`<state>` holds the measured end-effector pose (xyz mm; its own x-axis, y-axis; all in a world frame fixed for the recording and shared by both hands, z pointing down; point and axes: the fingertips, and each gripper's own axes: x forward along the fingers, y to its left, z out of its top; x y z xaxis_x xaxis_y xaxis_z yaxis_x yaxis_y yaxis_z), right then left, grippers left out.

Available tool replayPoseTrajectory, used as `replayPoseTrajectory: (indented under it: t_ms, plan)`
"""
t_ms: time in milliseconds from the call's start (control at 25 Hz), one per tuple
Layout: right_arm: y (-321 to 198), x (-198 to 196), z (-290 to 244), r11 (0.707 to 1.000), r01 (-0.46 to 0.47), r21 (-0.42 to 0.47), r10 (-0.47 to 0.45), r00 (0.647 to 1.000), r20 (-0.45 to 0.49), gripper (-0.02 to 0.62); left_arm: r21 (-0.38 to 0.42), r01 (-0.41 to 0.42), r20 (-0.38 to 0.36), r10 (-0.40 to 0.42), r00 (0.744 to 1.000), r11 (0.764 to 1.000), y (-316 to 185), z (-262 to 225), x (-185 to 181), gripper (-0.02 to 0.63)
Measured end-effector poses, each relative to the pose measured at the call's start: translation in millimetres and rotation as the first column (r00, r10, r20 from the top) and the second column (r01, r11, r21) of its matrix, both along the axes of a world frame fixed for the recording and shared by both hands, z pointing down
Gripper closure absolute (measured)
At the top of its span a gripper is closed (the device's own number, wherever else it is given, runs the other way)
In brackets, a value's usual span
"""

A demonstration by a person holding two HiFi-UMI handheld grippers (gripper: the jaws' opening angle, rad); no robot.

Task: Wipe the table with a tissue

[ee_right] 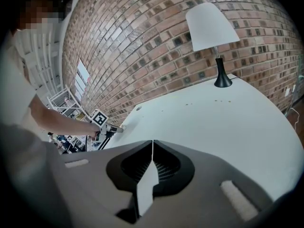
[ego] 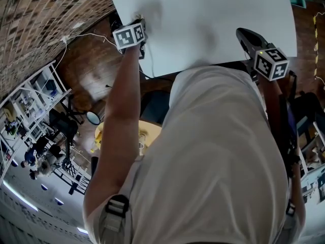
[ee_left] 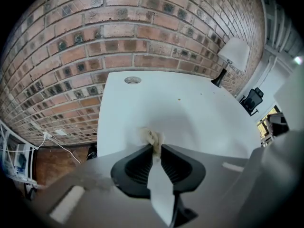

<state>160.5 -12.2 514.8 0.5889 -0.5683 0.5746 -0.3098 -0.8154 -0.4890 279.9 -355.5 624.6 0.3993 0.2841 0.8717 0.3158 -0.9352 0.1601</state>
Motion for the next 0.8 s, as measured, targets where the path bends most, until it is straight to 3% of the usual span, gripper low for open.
replayPoseTrajectory:
  t_ms: [520,800]
  plan:
    - [-26,-12,-5,1.000,-0.001,-0.020,0.001,1.000,-0.014,0.581,-0.022,-0.111,-0.009,0.111,0.994,0.994,19,-2,-6,0.541]
    - [-47,-18,-9,0.999,0.013,-0.031,-0.014,0.999,-0.030,0.581,-0.010,-0.293,0.028,0.294,0.955,0.956,52,1,-24,0.541]
